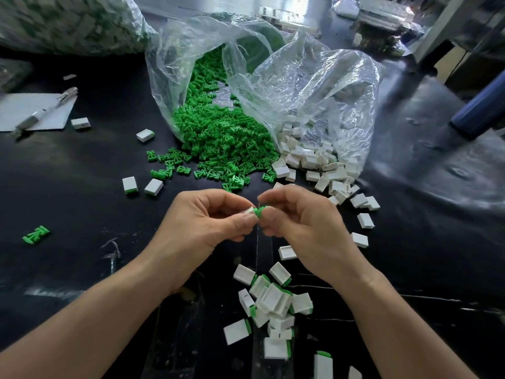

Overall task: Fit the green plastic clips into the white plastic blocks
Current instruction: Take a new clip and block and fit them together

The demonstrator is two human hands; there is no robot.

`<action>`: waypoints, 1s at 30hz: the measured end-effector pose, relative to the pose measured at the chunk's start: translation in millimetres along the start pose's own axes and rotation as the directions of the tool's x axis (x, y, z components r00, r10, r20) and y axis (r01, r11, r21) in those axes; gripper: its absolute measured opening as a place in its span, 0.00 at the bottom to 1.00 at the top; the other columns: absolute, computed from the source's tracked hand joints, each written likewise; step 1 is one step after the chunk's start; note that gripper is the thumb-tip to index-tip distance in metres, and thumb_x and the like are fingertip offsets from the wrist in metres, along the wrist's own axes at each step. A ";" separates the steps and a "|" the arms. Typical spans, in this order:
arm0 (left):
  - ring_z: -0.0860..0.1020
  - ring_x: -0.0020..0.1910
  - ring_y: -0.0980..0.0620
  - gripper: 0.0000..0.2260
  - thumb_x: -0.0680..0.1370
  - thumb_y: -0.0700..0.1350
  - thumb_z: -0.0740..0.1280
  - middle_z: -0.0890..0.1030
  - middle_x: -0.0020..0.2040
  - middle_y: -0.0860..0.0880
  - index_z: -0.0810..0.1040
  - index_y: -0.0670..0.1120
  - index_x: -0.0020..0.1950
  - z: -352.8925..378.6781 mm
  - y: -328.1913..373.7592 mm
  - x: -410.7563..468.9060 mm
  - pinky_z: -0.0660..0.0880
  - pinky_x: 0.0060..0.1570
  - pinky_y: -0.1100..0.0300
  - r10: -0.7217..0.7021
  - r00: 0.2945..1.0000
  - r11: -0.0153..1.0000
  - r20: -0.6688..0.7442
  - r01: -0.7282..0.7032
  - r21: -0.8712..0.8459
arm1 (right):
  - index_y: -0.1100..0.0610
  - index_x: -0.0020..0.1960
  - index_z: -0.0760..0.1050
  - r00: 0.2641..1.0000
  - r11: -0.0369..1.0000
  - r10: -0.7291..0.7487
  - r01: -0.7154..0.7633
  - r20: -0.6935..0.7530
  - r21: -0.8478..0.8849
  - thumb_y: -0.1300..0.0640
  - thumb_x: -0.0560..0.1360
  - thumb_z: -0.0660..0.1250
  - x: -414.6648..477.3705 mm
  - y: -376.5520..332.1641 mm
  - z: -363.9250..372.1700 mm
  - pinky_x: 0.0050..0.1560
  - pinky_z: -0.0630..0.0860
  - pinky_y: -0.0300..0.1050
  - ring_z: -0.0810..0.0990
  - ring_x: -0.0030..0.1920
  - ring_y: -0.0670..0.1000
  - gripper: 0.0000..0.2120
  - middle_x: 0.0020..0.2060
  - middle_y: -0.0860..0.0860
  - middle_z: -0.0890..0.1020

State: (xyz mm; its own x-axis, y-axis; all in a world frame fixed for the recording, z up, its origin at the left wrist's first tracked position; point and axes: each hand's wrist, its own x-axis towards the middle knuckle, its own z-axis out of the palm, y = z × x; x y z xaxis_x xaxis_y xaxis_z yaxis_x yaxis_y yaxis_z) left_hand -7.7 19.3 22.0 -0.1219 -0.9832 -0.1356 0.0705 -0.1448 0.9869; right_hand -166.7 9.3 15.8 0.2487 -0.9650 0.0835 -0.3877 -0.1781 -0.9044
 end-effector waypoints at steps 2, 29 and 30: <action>0.79 0.29 0.56 0.09 0.61 0.42 0.72 0.83 0.32 0.45 0.82 0.42 0.39 -0.5 0.5 -0.2 0.76 0.30 0.68 0.005 1.000 1.000 0.009 -0.005 0.016 | 0.50 0.38 0.75 0.999 0.998 0.027 -0.025 0.019 -0.064 0.59 0.76 0.64 -0.6 -0.4 0.9 0.40 0.79 0.44 0.79 0.33 0.45 0.09 0.30 0.47 0.80; 0.79 0.25 0.56 0.03 0.67 0.45 0.72 0.80 0.28 0.46 0.82 0.46 0.36 -4.4 -7.2 -3.7 0.74 0.27 0.66 0.144 0.976 0.904 0.164 -0.197 0.380 | 0.54 0.40 0.63 0.933 0.733 -0.125 0.316 0.338 -0.602 0.63 0.76 0.60 -5.8 -17.4 -1.1 0.37 0.67 0.51 0.71 0.36 0.55 0.09 0.32 0.46 0.66; 0.79 0.26 0.54 0.07 0.65 0.48 0.72 0.81 0.29 0.45 0.82 0.45 0.36 -3.5 -5.6 -3.6 0.75 0.26 0.65 0.151 0.978 0.930 0.143 -0.189 0.315 | 0.53 0.39 0.64 0.948 0.791 -0.153 0.286 0.279 -0.540 0.61 0.76 0.60 -6.7 -16.2 -1.6 0.36 0.67 0.50 0.70 0.34 0.54 0.09 0.30 0.46 0.67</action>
State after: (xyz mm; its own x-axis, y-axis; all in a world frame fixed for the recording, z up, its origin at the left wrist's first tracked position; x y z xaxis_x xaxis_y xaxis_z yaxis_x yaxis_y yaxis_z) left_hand -4.2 23.3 16.7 -0.2503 -0.9678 0.0285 -0.2235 0.0864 0.9709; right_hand -163.5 18.4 30.6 0.5424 -0.8340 0.1007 -0.7151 -0.5213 -0.4656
